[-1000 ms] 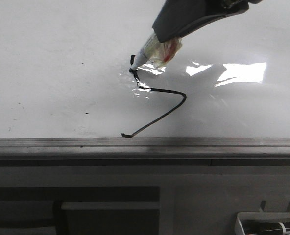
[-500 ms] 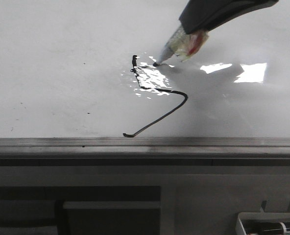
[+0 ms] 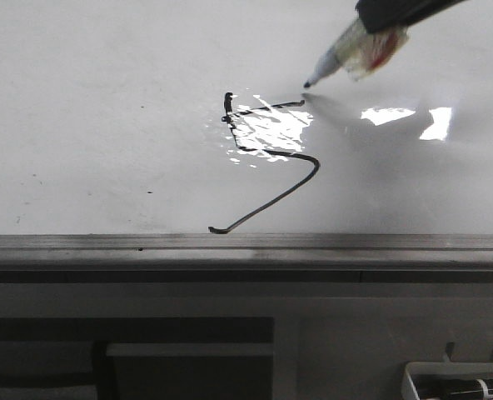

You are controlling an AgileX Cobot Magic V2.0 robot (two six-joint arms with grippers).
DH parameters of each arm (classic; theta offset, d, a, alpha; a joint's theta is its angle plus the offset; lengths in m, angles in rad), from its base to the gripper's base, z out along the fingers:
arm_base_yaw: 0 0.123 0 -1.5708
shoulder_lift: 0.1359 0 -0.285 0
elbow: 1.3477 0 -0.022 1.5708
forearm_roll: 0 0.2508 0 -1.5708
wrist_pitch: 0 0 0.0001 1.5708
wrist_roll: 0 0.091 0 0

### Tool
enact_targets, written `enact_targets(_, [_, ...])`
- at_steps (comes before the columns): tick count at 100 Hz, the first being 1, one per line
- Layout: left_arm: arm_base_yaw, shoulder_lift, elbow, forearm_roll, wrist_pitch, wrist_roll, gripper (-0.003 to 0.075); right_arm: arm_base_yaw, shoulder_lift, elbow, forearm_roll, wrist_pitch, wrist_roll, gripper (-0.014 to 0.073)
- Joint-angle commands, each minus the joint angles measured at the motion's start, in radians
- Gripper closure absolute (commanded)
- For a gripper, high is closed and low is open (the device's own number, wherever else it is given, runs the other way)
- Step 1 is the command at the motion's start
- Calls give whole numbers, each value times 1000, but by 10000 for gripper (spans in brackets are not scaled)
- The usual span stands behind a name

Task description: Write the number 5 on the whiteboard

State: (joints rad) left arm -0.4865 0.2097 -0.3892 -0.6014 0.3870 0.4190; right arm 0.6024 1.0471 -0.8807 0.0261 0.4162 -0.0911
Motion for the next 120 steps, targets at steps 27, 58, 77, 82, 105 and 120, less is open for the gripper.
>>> enact_targets(27, [3,73,-72,-46,-12,97,547,154,-189,-48,-13,23,-80,636])
enact_targets(58, [3,483,-288,-96,292,476,419,328,-59,-28,-13,108,-315,636])
enact_targets(77, [-57,663,-368,-192,416,722,419,415,26,-28,-26,24,-346,636])
enact_targets(82, [-84,690,-377,-192,412,742,419,418,39,-28,-26,16,-346,636])
enact_targets(105, [-228,778,-379,-194,256,769,419,418,49,-28,-26,-17,-346,636])
enact_targets(120, [-275,806,-379,-209,155,769,419,418,49,-28,-26,-19,-346,636])
